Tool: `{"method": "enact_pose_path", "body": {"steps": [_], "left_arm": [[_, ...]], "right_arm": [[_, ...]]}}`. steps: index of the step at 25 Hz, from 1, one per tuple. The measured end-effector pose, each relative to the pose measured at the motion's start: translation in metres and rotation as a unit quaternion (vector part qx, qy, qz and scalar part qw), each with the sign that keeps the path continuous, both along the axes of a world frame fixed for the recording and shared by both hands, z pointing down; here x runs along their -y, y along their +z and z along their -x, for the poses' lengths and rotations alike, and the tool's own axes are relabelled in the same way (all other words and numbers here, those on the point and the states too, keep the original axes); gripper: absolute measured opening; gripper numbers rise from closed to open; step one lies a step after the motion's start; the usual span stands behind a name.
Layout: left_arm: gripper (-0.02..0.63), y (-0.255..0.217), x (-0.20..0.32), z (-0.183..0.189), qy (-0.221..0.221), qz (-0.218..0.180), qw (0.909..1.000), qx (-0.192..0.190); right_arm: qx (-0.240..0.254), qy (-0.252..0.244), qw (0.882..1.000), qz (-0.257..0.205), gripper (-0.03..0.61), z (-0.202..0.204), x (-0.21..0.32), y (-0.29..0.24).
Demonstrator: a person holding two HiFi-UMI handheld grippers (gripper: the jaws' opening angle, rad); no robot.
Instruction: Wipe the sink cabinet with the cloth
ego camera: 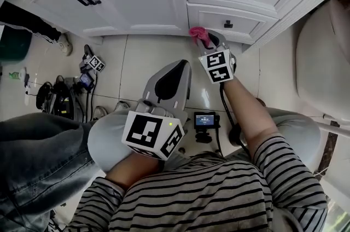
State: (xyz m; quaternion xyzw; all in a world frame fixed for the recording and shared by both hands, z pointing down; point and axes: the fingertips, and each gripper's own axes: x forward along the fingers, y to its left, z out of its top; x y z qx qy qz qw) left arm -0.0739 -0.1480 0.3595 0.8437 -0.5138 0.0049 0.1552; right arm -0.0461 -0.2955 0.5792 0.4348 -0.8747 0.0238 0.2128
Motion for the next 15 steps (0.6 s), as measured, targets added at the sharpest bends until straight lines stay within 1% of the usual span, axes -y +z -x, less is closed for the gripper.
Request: {"method": "enact_pose_path", "body": {"steps": [1,3,5,8,10,12,13,15], "left_arm": [[0.000,0.002,0.001,0.002,-0.001,0.003,1.0000,0.000],[0.000,0.003,0.004,0.004,-0.003,0.008,1.0000,-0.002],[0.000,0.003,0.007,0.006,-0.004,0.009,0.9999,-0.006],[0.000,0.001,0.009,0.005,-0.003,0.008,0.9999,-0.011],[0.000,-0.002,0.009,0.003,-0.001,0.004,0.9999,-0.012],[0.000,-0.006,0.008,0.000,0.000,-0.005,0.9999,-0.009],[0.000,-0.008,0.007,-0.002,0.001,-0.012,0.9999,-0.008],[0.000,-0.012,0.006,-0.004,0.003,-0.025,0.9997,-0.004]], "right_arm": [[-0.007,-0.002,1.000,0.007,0.086,0.005,0.004,0.008],[-0.017,0.019,0.999,0.023,0.086,-0.008,0.016,0.024],[-0.013,0.051,0.998,0.038,0.089,-0.042,0.023,0.032],[-0.012,0.103,0.993,0.052,0.089,-0.106,0.021,0.033],[-0.022,0.149,0.987,0.059,0.091,-0.155,0.019,0.034],[-0.035,0.191,0.979,0.067,0.091,-0.195,0.016,0.034],[-0.041,0.207,0.975,0.070,0.093,-0.209,0.013,0.034],[-0.047,0.233,0.968,0.076,0.087,-0.225,0.005,0.030]]}}
